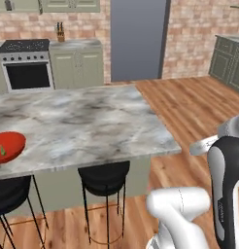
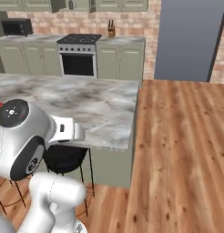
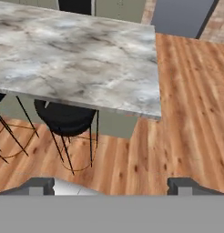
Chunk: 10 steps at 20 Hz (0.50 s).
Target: There is a bowl on the dining counter. Grab a lemon wedge from the fridge and place it in the bowl. Then get the liquor bottle and glass cup from the cabinet and place them next to the bowl.
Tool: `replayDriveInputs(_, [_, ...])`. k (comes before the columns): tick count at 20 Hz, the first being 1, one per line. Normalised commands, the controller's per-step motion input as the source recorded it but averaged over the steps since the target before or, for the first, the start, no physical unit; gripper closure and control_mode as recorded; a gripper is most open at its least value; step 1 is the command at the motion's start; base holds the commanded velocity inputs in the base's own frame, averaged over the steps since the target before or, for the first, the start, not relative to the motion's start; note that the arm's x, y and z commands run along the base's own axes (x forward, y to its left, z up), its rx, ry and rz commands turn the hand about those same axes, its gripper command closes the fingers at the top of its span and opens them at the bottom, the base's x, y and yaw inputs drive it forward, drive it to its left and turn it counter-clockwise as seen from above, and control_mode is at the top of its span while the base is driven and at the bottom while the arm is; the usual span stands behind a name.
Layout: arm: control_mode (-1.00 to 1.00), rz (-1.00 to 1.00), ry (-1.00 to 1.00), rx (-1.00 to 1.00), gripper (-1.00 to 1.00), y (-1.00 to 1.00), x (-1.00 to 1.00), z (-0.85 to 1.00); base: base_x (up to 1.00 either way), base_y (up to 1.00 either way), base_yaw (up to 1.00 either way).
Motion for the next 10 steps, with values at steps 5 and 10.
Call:
replayDriveInputs(5, [1.0, 0.0, 0.0, 0.0, -1.0, 0.0, 0.0, 0.0, 0.07, -1.0, 0.06])
replayDriveInputs(10, [1.0, 0.0, 0.0, 0.0, -1.0, 0.0, 0.0, 0.0, 0.4, -1.0, 0.14])
